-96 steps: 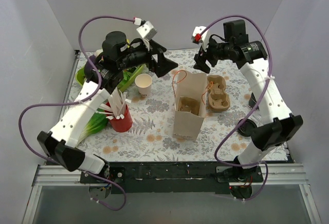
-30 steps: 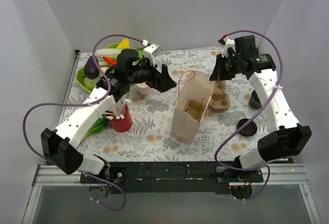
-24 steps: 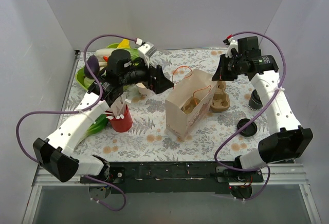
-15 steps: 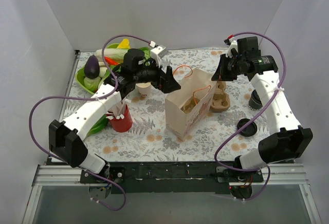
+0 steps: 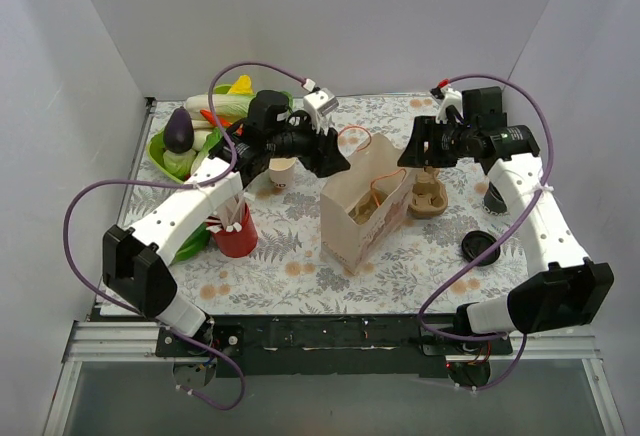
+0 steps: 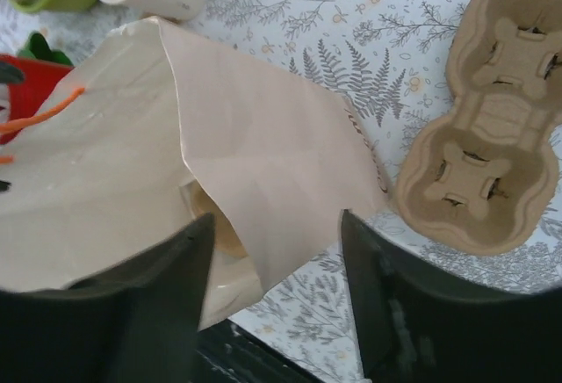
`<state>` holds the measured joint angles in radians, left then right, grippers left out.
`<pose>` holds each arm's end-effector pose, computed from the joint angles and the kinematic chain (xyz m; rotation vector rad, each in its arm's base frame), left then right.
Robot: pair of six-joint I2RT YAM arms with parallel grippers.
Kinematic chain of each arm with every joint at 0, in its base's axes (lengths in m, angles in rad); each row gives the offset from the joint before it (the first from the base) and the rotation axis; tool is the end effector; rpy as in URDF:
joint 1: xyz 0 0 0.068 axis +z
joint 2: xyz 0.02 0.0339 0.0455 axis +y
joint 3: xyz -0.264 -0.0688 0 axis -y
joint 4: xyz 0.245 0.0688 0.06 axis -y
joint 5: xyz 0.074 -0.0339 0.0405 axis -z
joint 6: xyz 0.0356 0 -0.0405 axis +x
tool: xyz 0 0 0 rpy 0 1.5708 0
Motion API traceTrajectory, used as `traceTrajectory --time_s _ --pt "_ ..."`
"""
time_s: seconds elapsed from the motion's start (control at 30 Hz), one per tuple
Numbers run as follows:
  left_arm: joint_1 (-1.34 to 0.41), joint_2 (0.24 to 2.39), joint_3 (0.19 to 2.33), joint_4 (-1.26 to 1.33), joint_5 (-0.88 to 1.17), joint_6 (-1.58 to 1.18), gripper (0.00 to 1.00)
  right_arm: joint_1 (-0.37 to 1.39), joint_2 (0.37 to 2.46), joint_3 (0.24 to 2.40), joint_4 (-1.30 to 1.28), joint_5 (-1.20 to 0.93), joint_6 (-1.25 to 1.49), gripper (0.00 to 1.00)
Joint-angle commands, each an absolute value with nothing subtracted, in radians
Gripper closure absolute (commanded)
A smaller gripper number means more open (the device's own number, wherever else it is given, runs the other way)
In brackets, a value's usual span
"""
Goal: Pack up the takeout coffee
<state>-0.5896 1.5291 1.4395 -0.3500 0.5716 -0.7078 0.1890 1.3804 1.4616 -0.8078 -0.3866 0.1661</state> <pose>0.2822 -0.2120 0.3709 0.2781 2.2077 -1.3511 0.2816 0.0675 0.3813 -0.2288 2.3001 0.6263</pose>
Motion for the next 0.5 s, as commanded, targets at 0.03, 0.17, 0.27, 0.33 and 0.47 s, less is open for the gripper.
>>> traceTrajectory --time_s 0.03,0.17,0.27,0.33,0.47 --pt "-0.594 1.595 1.555 -0.491 0.689 -0.563 0.49 0.181 1.318 1.443 -0.765 -0.405 0.078 0.09" --pt "-0.592 1.686 1.686 -0.62 0.674 -0.508 0.78 0.176 1.316 1.522 -0.769 -0.393 -0.021 0.06" --pt "-0.591 1.729 1.761 -0.686 0.673 -0.502 0.87 0.178 1.302 1.554 -0.703 -0.414 -0.084 0.05" --pt "-0.592 1.727 1.779 -0.704 0.673 -0.479 0.87 0.176 1.278 1.546 -0.632 -0.407 -0.092 0.04" --pt "-0.592 1.724 1.819 -0.727 0.652 -0.41 1.0 0.176 1.241 1.496 -0.557 -0.406 -0.124 0.03"
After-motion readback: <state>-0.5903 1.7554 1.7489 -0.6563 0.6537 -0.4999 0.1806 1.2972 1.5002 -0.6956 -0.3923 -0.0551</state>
